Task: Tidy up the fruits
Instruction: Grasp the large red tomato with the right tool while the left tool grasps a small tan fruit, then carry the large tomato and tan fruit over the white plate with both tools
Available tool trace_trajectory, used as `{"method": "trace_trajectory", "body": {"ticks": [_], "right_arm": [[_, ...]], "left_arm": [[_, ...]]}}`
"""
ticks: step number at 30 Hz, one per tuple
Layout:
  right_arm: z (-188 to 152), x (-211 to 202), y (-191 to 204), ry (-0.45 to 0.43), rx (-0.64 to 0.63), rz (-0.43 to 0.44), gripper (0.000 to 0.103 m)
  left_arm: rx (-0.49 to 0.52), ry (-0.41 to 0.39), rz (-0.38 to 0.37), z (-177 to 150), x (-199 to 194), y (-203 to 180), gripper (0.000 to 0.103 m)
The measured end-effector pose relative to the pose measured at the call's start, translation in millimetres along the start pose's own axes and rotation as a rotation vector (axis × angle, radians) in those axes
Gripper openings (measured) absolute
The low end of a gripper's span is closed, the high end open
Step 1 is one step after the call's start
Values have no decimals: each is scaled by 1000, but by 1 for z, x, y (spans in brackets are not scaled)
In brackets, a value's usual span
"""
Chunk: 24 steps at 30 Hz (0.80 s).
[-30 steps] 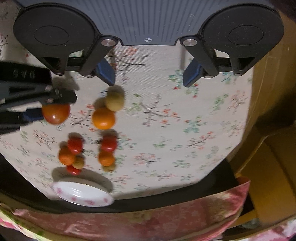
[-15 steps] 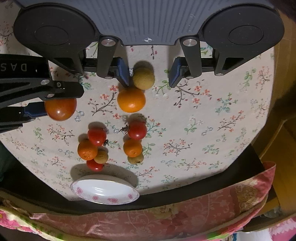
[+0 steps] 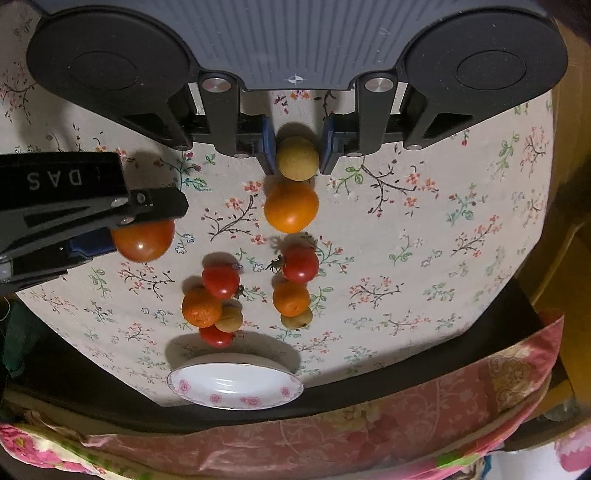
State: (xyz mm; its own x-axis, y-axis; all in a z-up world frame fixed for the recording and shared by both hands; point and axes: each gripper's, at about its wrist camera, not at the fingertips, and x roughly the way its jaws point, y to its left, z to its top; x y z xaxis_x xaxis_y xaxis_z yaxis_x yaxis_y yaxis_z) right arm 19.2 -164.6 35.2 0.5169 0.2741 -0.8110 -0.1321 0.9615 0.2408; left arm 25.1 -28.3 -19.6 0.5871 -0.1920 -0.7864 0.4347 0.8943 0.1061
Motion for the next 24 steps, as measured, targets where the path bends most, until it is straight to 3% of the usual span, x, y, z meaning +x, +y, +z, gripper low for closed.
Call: {"method": "trace_trajectory", "body": {"ticks": [24], "right_arm": [[1, -7, 3, -16, -18, -12, 42]], "left_arm": [[-52, -39, -50, 15, -18, 0, 32]]}}
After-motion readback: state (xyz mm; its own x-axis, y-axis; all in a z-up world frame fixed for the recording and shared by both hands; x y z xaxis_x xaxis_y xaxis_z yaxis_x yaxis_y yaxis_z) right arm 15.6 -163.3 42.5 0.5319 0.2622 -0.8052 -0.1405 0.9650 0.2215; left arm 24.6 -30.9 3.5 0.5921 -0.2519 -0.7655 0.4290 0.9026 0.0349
